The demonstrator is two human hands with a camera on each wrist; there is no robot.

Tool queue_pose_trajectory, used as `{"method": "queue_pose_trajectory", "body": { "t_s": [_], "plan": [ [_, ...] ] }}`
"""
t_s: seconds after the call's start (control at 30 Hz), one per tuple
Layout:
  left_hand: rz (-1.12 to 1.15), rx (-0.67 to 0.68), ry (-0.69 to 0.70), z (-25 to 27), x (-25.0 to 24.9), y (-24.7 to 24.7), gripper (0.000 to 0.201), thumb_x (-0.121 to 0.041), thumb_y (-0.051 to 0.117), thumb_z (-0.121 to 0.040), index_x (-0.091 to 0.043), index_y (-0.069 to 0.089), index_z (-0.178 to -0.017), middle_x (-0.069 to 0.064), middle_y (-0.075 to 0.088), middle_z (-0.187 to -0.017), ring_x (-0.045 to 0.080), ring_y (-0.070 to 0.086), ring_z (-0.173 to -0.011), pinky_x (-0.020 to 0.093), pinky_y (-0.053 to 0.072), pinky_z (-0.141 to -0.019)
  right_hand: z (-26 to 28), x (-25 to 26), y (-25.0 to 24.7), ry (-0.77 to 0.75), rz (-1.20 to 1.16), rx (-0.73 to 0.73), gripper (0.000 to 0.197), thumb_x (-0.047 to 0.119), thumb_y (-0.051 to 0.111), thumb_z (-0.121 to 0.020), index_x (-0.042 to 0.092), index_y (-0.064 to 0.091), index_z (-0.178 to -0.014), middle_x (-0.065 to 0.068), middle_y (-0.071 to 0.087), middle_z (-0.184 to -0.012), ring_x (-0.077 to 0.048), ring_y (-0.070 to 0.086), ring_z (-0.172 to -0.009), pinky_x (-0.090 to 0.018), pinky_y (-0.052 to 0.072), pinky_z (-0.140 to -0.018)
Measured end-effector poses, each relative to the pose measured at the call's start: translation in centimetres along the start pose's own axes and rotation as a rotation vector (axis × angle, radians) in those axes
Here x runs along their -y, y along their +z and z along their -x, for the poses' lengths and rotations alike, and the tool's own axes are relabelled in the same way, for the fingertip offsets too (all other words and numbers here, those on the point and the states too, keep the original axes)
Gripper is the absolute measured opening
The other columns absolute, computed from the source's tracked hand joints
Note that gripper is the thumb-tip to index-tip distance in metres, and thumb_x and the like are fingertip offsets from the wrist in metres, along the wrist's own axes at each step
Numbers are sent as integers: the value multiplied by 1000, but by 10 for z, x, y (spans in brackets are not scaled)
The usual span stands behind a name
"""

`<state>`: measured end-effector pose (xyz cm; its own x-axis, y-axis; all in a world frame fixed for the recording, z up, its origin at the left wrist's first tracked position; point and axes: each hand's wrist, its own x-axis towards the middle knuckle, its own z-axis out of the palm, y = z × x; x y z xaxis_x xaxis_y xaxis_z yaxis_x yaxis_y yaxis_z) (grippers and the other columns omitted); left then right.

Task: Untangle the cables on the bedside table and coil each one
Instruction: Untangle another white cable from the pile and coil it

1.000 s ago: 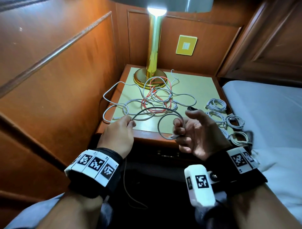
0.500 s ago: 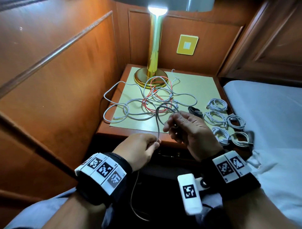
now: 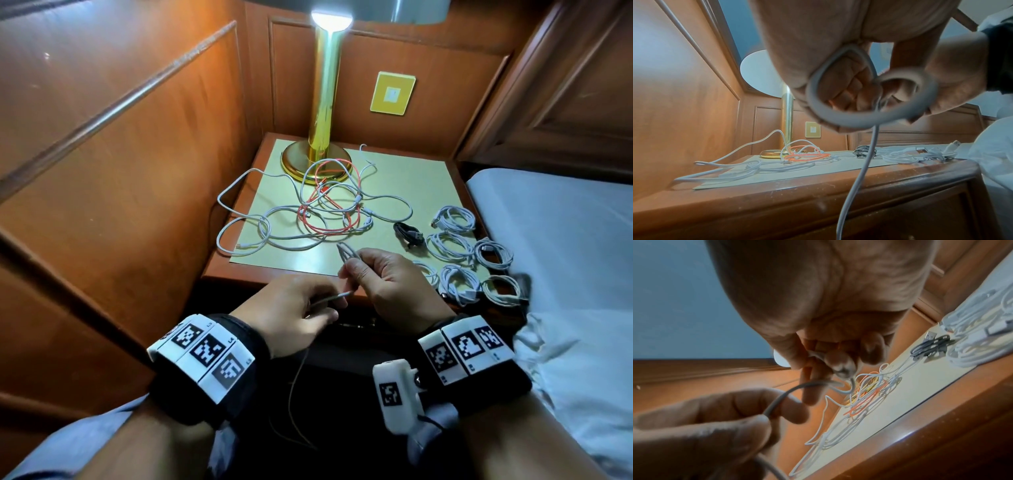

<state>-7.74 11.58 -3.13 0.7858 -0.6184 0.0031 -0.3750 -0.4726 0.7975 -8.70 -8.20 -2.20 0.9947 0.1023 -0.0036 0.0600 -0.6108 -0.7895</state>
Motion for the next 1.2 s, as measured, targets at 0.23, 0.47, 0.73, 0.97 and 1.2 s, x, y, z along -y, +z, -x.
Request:
{"method": "queue_pose_trajectory", "body": {
  "t_s": [0.23, 0.47, 0.73, 0.97, 1.2],
  "plan": [
    [-69, -177, 10, 7, -1, -25, 16, -30, 62, -71, -34, 70, -83, -14, 59, -93, 7, 58, -86, 25, 49, -78, -1, 0, -7, 265, -88, 341, 59, 64, 50, -93, 11, 58, -70, 1, 51, -59, -10, 41, -51, -26, 32, -56],
    [-138, -327, -141, 0, 6, -24, 23, -16, 60, -72, -38, 55, -75, -10, 51, -95, 18, 47, -101, 20, 34, -84, 3, 1, -25, 289, -723, 169, 39, 43, 63, -89, 18, 47, -64, 0, 32, -60, -11, 23, -49, -24, 15, -46],
    [-186, -246, -90, -6, 8, 1, 33, -22, 61, -74, -25, 66, -107, -5, 50, -112, 20, 49, -113, 32, 39, -103, 4, 10, -21, 344, -992, 268, 41, 46, 52, -94, 25, 36, -63, 5, 24, -60, -10, 12, -47, -29, 6, -50],
    [-380, -142, -468, -7, 10, -3, 43, -50, 69, -82, -26, 60, -117, -4, 56, -124, 21, 47, -126, 42, 39, -107, 3, 10, -29, 337, -1302, 250, 39, 45, 46, -96, 24, 38, -64, 7, 27, -57, -10, 16, -41, -26, 12, -46],
    [-268, -98, -300, -3, 3, -6, 27, -39, 74, -84, -22, 53, -78, -8, 59, -75, 7, 55, -73, 16, 34, -59, 5, 10, -32, 319, -1404, 212, 41, 44, 44, -99, 26, 29, -66, 6, 27, -55, -12, 11, -43, -27, 12, -46]
  ]
}}
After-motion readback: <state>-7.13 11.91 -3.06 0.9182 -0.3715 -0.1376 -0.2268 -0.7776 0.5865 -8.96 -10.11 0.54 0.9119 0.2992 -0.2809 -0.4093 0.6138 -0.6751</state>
